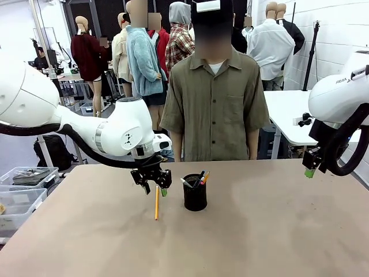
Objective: Place the pens into the pen holder.
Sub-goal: Pick up a writing instrument from the table and place it into the Pen holder.
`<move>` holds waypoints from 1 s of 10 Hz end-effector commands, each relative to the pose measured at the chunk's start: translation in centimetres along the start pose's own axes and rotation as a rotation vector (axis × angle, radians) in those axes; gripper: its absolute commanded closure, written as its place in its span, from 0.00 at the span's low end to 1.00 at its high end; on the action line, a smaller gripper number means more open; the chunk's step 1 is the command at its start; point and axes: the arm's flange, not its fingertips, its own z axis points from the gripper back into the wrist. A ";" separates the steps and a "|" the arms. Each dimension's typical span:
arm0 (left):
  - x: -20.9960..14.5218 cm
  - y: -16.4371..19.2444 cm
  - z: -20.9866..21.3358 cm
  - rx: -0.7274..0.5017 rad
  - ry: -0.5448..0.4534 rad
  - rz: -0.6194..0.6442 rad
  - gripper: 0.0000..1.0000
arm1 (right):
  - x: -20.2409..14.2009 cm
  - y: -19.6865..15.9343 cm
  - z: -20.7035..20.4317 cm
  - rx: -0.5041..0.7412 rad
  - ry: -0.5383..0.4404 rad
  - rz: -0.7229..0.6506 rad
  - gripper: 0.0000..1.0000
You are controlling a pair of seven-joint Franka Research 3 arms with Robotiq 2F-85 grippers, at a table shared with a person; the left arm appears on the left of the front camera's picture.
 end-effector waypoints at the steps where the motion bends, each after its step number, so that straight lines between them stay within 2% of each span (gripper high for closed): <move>1: 0.7 0.2 -0.2 -0.009 0.026 0.059 0.31 | -0.2 0.0 -0.2 -0.031 0.002 0.011 0.40; 7: 3.4 0.2 -3.0 0.012 0.119 0.134 0.31 | -0.2 0.0 -0.2 -0.031 0.002 0.011 0.40; 10: 3.2 0.3 -3.6 0.024 0.128 0.149 0.31 | -0.2 0.0 -0.2 -0.031 0.002 0.011 0.40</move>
